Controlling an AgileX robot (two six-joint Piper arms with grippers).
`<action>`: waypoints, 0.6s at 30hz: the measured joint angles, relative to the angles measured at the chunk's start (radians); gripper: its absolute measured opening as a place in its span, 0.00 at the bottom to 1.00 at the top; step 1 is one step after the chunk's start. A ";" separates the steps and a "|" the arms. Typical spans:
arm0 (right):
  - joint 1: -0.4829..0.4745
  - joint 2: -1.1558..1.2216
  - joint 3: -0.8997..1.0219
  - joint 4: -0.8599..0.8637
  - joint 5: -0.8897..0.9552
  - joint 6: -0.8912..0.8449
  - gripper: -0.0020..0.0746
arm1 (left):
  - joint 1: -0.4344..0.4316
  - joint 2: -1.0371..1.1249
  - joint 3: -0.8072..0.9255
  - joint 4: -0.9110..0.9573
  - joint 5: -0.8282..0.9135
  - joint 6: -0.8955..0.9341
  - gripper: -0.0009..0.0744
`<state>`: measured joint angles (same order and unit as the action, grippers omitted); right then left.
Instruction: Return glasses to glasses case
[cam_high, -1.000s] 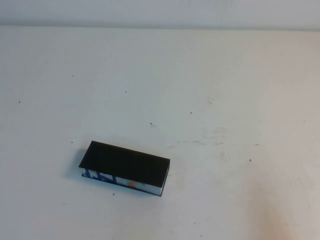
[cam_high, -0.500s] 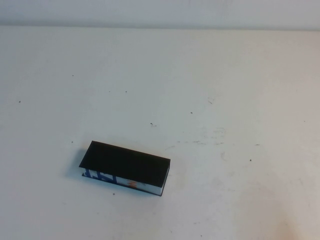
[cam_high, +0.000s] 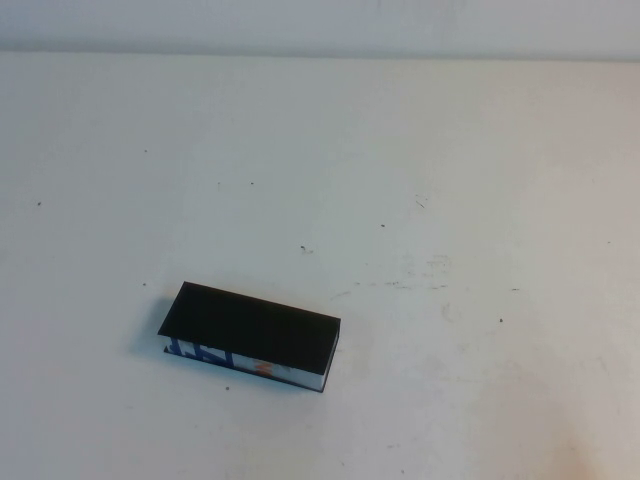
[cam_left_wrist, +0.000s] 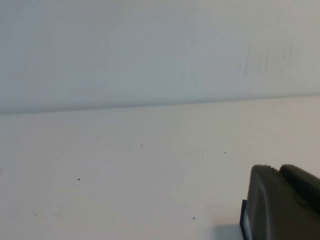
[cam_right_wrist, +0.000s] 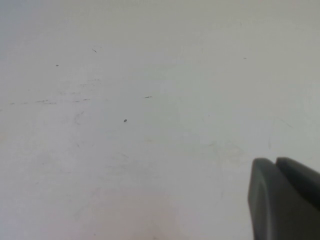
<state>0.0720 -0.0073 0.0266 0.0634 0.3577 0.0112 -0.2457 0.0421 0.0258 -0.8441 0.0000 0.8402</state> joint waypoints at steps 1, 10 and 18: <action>0.000 0.000 0.000 0.000 0.000 0.000 0.01 | 0.000 0.000 0.000 0.000 0.000 0.000 0.01; 0.000 0.000 0.000 0.002 0.002 0.000 0.01 | 0.002 0.000 0.000 0.225 0.000 -0.161 0.01; 0.000 0.000 0.000 0.002 0.002 0.000 0.01 | 0.156 -0.046 0.000 0.743 0.092 -0.621 0.01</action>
<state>0.0720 -0.0073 0.0266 0.0653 0.3592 0.0112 -0.0893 -0.0038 0.0258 -0.1011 0.0921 0.2193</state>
